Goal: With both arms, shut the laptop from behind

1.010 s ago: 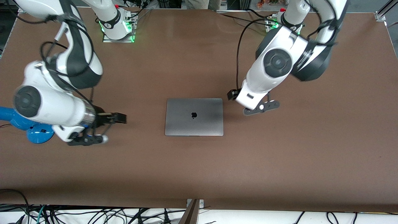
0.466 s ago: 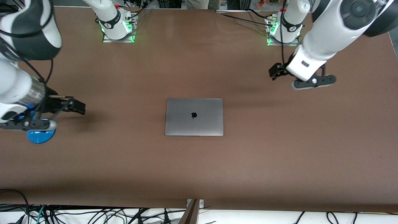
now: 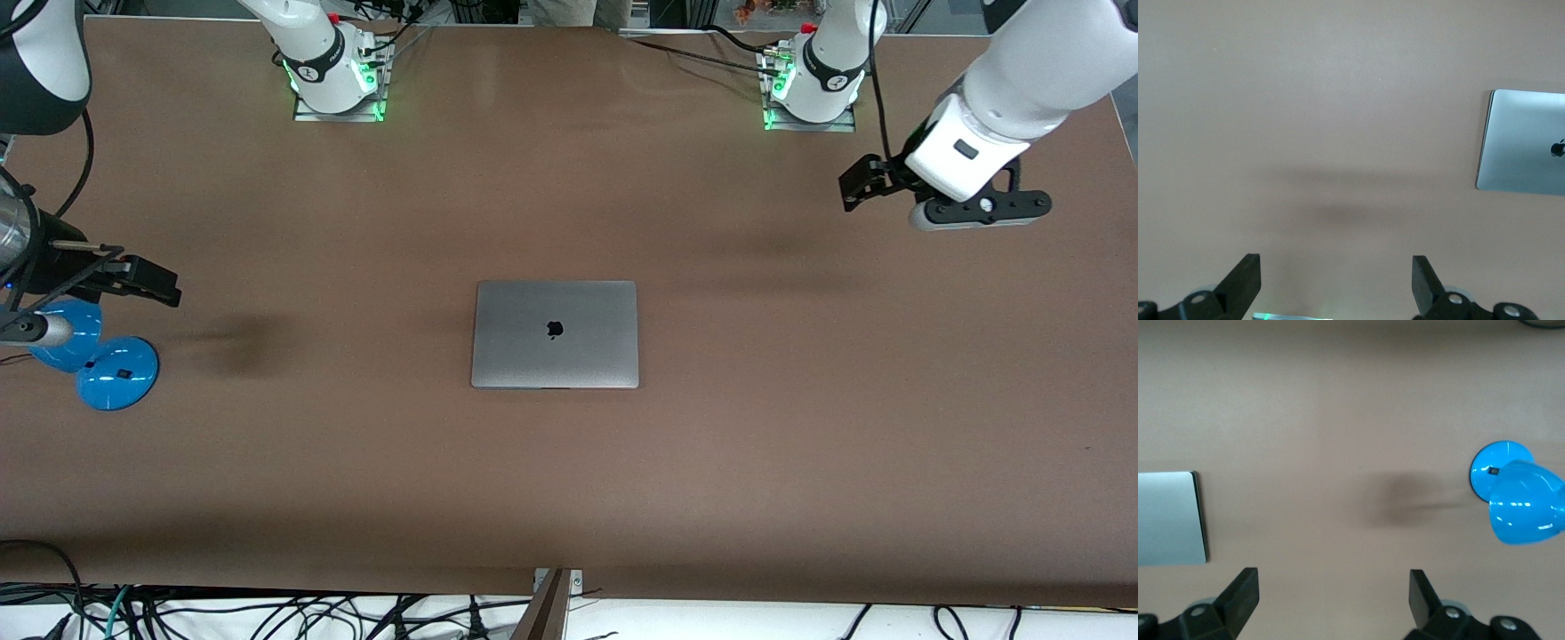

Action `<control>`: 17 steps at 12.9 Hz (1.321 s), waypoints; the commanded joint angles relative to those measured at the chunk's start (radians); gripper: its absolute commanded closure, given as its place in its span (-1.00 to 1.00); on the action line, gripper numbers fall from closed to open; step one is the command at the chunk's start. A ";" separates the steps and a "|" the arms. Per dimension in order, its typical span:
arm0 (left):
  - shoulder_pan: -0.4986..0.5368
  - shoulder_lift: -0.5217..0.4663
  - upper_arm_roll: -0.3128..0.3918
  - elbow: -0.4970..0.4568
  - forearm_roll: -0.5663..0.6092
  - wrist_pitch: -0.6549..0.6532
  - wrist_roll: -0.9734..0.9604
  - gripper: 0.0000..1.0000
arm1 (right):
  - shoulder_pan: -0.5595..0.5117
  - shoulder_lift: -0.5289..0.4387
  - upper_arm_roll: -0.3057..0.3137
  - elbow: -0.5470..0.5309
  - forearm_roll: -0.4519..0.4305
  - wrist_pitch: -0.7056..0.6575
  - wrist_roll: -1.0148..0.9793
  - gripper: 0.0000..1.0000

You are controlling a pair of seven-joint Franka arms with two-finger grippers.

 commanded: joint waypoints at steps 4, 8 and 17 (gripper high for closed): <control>0.073 -0.035 0.017 0.068 0.002 -0.068 0.175 -1.00 | -0.031 -0.057 -0.009 -0.042 -0.013 -0.034 -0.133 -1.00; -0.105 0.012 0.209 0.137 0.014 -0.068 0.167 -1.00 | -0.031 -0.075 -0.013 -0.040 -0.012 -0.035 -0.141 -1.00; -0.210 0.078 0.336 0.236 0.019 -0.101 0.167 -1.00 | -0.062 -0.069 -0.024 -0.035 0.090 -0.080 -0.141 -1.00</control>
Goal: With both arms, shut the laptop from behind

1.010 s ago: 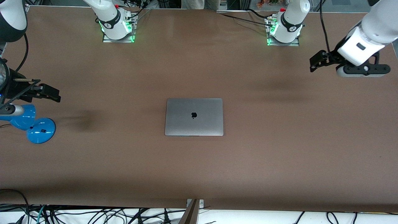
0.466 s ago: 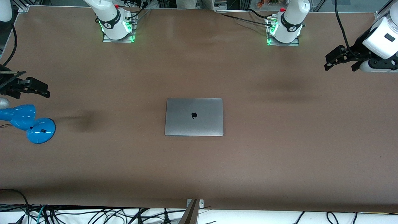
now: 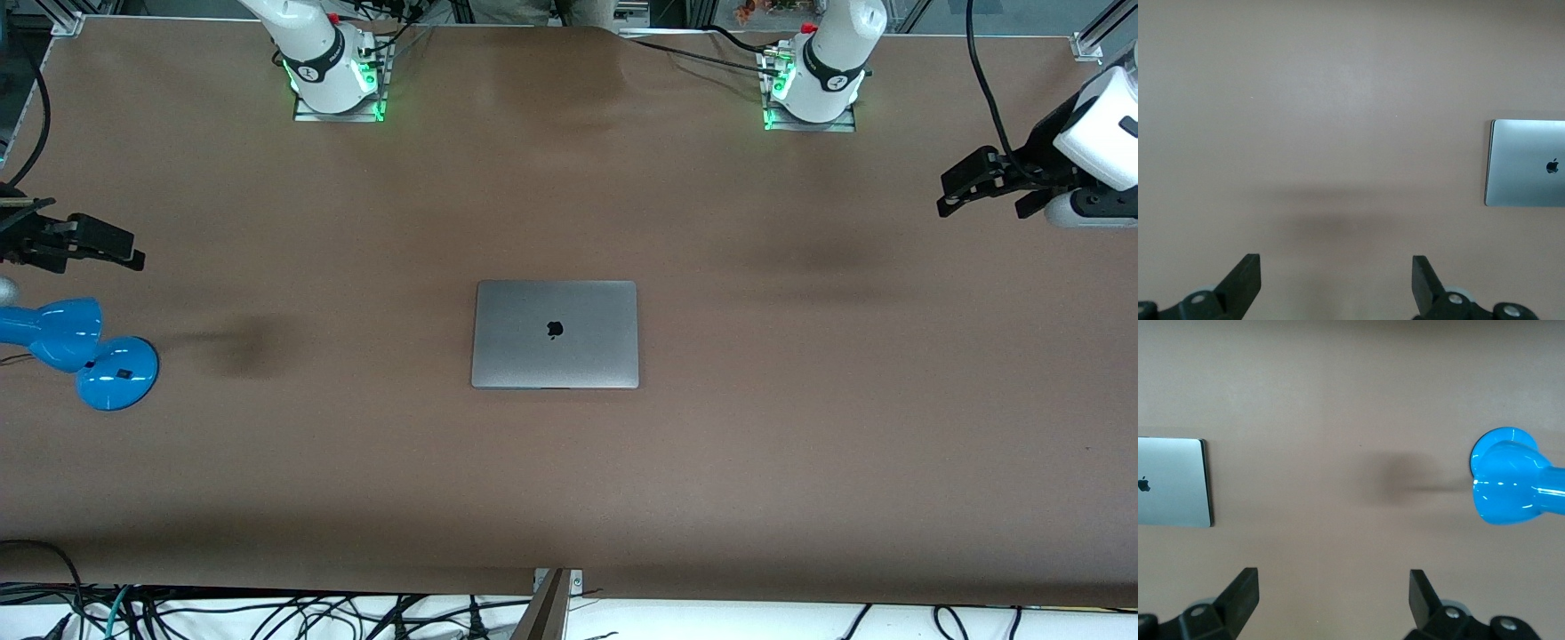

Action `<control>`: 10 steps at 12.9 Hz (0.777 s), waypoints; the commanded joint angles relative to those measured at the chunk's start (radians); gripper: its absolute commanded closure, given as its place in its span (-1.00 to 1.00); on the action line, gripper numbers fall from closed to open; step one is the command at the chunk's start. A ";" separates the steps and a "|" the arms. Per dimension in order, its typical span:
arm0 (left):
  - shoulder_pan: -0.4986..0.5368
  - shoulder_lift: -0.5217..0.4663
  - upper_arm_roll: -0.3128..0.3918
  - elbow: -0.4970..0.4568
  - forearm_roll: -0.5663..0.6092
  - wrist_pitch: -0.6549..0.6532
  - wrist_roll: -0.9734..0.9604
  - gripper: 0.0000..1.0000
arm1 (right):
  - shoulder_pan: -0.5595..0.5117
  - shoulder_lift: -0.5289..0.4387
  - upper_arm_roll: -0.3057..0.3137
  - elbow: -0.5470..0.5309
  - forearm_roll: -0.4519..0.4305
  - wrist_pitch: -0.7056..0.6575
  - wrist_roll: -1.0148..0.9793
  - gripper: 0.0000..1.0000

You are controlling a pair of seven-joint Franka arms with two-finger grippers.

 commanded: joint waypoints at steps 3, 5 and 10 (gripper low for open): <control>-0.012 0.028 0.020 0.039 0.019 -0.027 0.015 -1.00 | -0.001 -0.027 0.010 -0.019 0.011 -0.006 -0.005 -1.00; -0.010 0.029 0.020 0.039 0.046 -0.027 0.014 -1.00 | -0.002 -0.027 0.001 -0.018 0.010 -0.006 -0.008 -1.00; -0.003 0.029 0.021 0.037 0.048 -0.041 0.008 -1.00 | -0.001 -0.031 0.012 -0.019 -0.015 -0.007 0.001 -1.00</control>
